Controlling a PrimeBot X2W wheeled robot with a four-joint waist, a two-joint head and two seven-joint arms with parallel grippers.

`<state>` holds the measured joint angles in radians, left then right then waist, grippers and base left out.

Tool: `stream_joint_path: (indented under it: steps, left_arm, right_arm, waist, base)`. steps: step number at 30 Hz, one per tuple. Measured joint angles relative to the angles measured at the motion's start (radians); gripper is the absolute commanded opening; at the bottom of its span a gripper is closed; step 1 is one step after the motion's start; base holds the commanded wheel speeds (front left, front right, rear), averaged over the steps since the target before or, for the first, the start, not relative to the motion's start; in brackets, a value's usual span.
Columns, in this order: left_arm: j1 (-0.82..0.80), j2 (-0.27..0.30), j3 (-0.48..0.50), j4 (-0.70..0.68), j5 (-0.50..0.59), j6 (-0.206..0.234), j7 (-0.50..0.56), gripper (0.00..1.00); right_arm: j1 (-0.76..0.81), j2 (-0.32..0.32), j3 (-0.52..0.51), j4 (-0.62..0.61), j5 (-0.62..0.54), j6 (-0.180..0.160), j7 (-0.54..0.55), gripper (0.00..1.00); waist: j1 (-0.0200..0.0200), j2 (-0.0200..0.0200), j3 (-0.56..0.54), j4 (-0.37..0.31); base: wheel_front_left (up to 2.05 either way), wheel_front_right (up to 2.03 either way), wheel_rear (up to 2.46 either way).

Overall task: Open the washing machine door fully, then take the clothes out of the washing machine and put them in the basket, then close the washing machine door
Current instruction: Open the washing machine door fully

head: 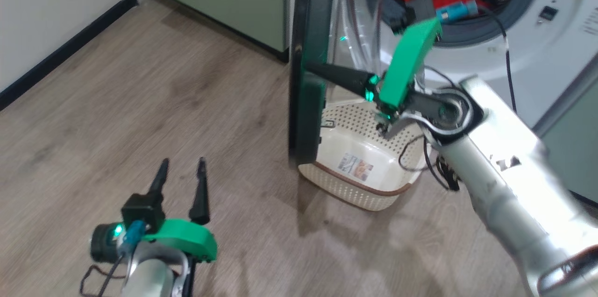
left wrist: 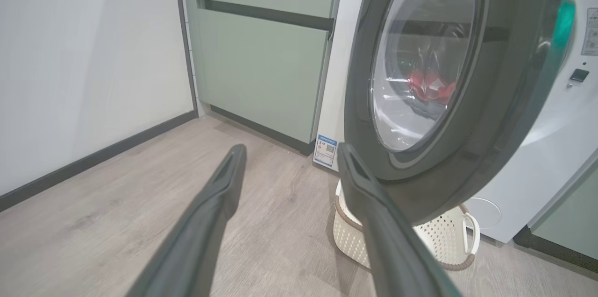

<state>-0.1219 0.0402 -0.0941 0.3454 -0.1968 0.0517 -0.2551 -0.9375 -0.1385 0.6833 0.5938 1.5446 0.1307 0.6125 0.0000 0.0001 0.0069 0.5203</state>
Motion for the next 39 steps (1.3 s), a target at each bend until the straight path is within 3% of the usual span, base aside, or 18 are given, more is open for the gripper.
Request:
stream_joint_path:
  steps: [1,2,3,4,5,15,19,20,27,32,39]
  left_arm:
    - [0.002,0.0,0.012,0.001,0.008,-0.002,0.0,1.0]
    - [0.006,0.0,0.026,0.001,0.015,-0.009,0.0,1.0]
    - [0.011,0.001,0.042,0.002,0.022,-0.013,0.0,1.0]
    - [0.015,0.002,0.055,0.002,0.026,-0.018,0.0,1.0]
    - [0.017,0.004,0.067,0.002,0.032,-0.023,0.0,1.0]
    - [0.016,0.026,0.187,0.003,0.065,-0.062,0.0,1.0]
    - [0.015,0.028,0.22,0.016,0.071,-0.071,0.0,1.0]
    - [0.015,0.028,0.235,0.021,0.073,-0.078,0.0,1.0]
    - [0.015,0.025,0.263,0.036,0.085,-0.093,0.0,1.0]
    - [0.015,0.022,0.276,0.043,0.091,-0.104,0.0,1.0]
    - [0.015,0.019,0.292,0.044,0.1,-0.106,0.0,1.0]
  right_arm:
    - [0.02,-0.006,-0.004,-0.016,0.007,0.0,-0.003,0.02]
    - [0.041,-0.012,-0.008,-0.03,0.009,0.0,-0.015,0.31]
    - [0.062,-0.02,-0.011,-0.041,0.009,0.0,-0.027,0.51]
    - [0.082,-0.03,-0.012,-0.053,0.009,0.0,-0.033,0.87]
    - [0.102,-0.04,-0.014,-0.065,0.009,0.0,-0.037,1.0]
    - [0.259,-0.146,-0.043,-0.14,-0.045,0.0,-0.223,1.0]
    - [0.316,-0.191,-0.042,-0.165,-0.099,0.0,-0.36,1.0]
    - [0.339,-0.217,-0.038,-0.17,-0.139,0.0,-0.447,1.0]
    - [0.402,-0.29,0.015,-0.133,-0.266,0.0,-0.775,1.0]
    - [0.429,-0.31,0.031,-0.072,-0.377,0.0,-0.861,1.0]
    - [0.567,-0.244,-0.302,-0.16,-0.716,0.001,-0.864,1.0]
  waist:
    - [0.0,0.0,-0.006,-0.006]
    - [0.0,0.0,-0.011,-0.014]
    - [0.0,0.0,-0.015,-0.025]
    - [0.0,0.0,-0.018,-0.038]
    - [0.0,0.0,-0.02,-0.051]
    - [0.0,0.0,-0.047,-0.194]
    - [0.0,0.0,-0.055,-0.245]
    - [0.0,0.0,-0.059,-0.268]
    - [0.0,0.0,-0.072,-0.325]
    - [0.0,0.0,-0.078,-0.351]
    - [0.0,0.0,-0.085,-0.367]
  base:
    - [0.0,0.0,0.0]
    - [0.0,0.0,0.0]
    - [0.0,0.0,0.0]
    - [0.0,0.0,0.0]
    - [0.0,0.0,0.0]
    - [0.0,0.0,0.0]
    - [0.0,0.0,0.0]
    - [0.0,0.0,0.0]
    - [0.0,0.0,0.0]
    - [0.0,0.0,0.0]
    - [0.0,0.0,0.0]
